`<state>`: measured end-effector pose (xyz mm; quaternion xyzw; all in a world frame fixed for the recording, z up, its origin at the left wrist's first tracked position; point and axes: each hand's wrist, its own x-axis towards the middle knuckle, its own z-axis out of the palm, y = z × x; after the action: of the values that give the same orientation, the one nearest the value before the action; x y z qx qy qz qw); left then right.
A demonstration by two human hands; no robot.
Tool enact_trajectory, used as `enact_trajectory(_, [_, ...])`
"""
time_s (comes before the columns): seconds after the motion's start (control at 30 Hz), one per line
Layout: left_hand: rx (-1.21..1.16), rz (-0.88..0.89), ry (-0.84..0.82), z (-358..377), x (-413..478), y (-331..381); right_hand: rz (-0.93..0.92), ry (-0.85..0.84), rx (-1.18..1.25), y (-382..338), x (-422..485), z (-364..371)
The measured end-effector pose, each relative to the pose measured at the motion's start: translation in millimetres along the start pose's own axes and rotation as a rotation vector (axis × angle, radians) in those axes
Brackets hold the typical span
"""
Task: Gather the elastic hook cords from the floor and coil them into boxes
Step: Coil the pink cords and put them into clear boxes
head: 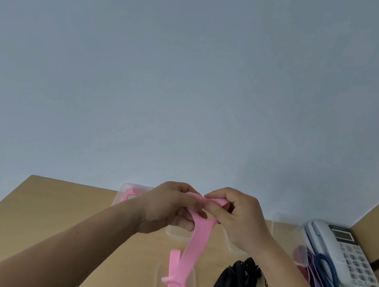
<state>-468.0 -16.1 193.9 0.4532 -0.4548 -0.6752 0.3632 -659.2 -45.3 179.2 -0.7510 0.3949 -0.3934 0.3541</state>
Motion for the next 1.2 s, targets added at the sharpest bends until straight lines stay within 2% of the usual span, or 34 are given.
enact_trajectory(0.1, [-0.059,-0.025,-0.031,2.2,-1.0,1.7,-0.098,0.028,-0.103,0.6,-4.9,0.7])
enact_trajectory(0.23, [-0.034,-0.004,0.031,6.4,2.1,-1.6,-0.149,0.048,-0.158,6.5,-11.1,-0.3])
enact_trajectory(0.5, [0.092,0.118,0.142,6.9,6.6,-0.6,0.017,0.054,0.082,7.2,-13.2,-9.6])
enact_trajectory(0.63, [0.207,0.243,0.236,4.7,9.6,-2.1,0.095,-0.009,0.205,4.9,-10.0,-8.4])
enact_trajectory(0.73, [0.285,0.326,0.256,5.0,10.4,-3.5,0.114,0.011,0.232,5.8,-5.5,-8.9])
enact_trajectory(1.0, [0.296,0.133,0.084,-5.1,9.2,2.4,0.049,0.082,0.152,16.0,0.2,-1.3])
enact_trajectory(1.1, [0.274,0.149,0.098,-8.1,8.1,1.8,0.044,0.079,0.184,13.9,1.8,4.1])
enact_trajectory(1.2, [0.104,0.176,0.097,-9.9,7.7,3.2,0.019,0.092,0.225,11.5,4.0,6.7])
